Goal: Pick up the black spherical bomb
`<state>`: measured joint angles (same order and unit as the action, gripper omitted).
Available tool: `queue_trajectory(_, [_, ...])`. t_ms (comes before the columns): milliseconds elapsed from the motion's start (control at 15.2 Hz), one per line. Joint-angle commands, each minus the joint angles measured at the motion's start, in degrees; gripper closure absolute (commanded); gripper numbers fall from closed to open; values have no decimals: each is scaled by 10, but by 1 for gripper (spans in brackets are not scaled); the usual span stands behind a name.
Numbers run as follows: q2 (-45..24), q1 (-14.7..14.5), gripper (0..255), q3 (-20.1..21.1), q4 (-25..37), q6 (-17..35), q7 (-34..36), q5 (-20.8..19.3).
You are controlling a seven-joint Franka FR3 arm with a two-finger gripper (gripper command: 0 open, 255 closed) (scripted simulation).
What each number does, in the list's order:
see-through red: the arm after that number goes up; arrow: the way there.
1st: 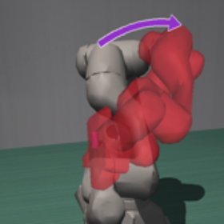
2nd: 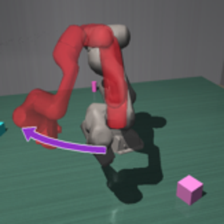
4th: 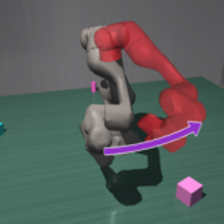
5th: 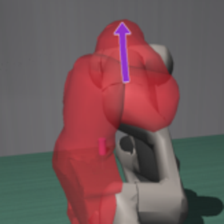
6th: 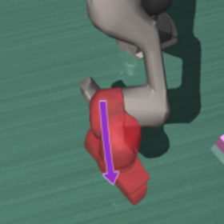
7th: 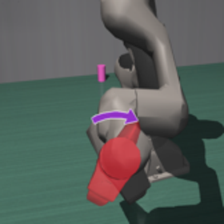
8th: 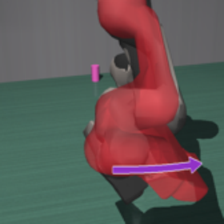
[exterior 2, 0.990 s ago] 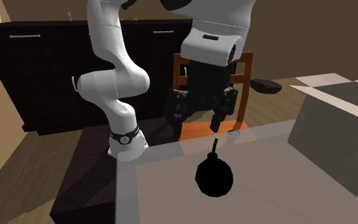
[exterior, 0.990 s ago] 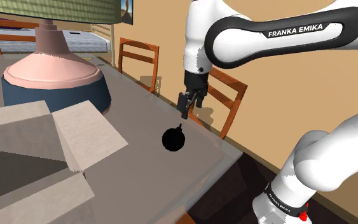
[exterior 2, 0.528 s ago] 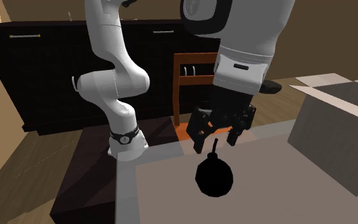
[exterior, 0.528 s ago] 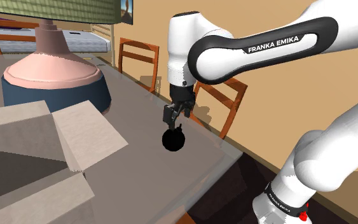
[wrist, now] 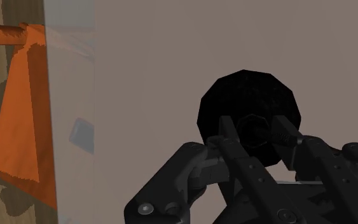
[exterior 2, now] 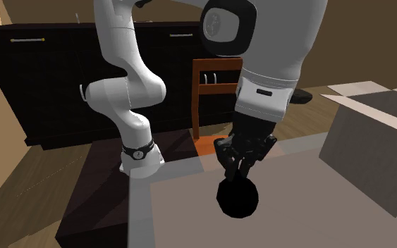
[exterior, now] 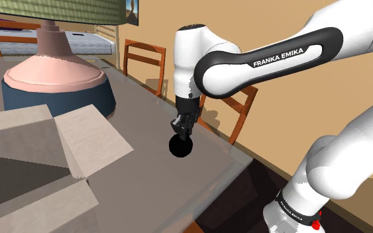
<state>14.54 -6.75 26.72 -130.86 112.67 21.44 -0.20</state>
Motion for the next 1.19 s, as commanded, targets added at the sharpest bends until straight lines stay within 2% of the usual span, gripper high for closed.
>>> queue_trajectory(0, [0,0,255,0,0,1,0,0])
queue_trajectory(462, [-1,0,255,0,0,0,1,0])
queue_trajectory(1122, [21,0,255,-8,59,-78,-13,6])
